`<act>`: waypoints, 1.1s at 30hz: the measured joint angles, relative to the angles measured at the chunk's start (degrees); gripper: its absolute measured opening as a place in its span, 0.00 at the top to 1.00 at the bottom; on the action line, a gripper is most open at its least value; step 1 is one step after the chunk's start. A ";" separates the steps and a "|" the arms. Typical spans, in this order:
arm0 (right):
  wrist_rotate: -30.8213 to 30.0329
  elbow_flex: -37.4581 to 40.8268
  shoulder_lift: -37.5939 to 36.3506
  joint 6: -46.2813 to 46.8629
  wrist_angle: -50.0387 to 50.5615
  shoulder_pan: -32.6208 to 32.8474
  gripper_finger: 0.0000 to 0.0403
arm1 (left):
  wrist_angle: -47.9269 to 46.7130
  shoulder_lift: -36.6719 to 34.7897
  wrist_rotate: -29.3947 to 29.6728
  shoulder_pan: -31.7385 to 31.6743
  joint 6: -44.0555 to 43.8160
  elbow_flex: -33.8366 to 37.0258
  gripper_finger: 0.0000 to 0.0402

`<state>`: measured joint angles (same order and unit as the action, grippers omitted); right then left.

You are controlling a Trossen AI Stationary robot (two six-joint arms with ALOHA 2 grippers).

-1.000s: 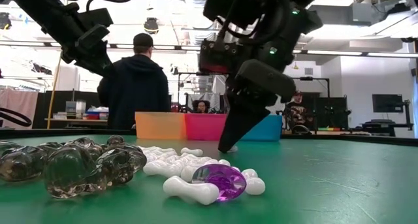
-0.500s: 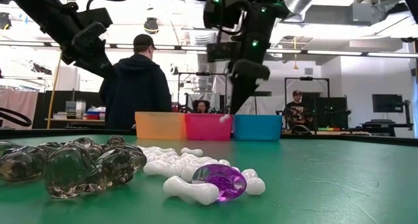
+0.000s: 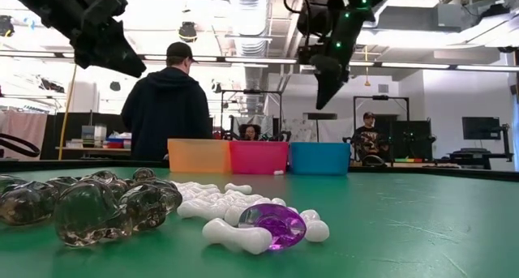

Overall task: Sort Halloween decoration
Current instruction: Put the white bone toy into the blue bin

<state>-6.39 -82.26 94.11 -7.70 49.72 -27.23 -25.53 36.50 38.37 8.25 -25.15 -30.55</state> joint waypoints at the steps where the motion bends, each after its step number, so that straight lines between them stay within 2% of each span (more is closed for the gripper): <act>1: 3.11 0.00 0.00 0.15 -0.28 -0.01 0.89 | -0.37 -0.31 -0.02 0.00 0.00 0.00 0.64; 3: 6.48 0.09 0.07 0.15 -1.09 1.59 0.85 | -0.88 -0.58 0.00 0.00 0.00 0.00 0.64; 7: 5.25 0.09 0.07 0.49 -1.61 8.16 0.87 | -1.11 -0.58 0.06 0.00 -0.02 0.00 0.64; 11: -5.63 2.92 0.89 0.53 -7.61 15.81 0.91 | -0.87 -0.56 0.63 0.00 0.04 0.00 0.64; 15: -12.66 9.55 3.35 -3.73 -20.34 20.86 0.95 | -0.77 -0.54 1.60 0.02 1.44 0.00 0.64; 25: -20.71 11.02 14.58 -7.23 -28.37 18.96 0.96 | -1.09 -0.54 4.94 0.02 2.07 0.00 0.64; 33: -21.32 10.90 17.00 -12.07 -32.95 18.04 0.96 | -1.10 -0.54 7.46 0.02 2.92 0.00 0.64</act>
<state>-27.70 -71.35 111.11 -19.78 16.77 -9.19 -26.63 35.97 45.82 8.28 -22.23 -30.55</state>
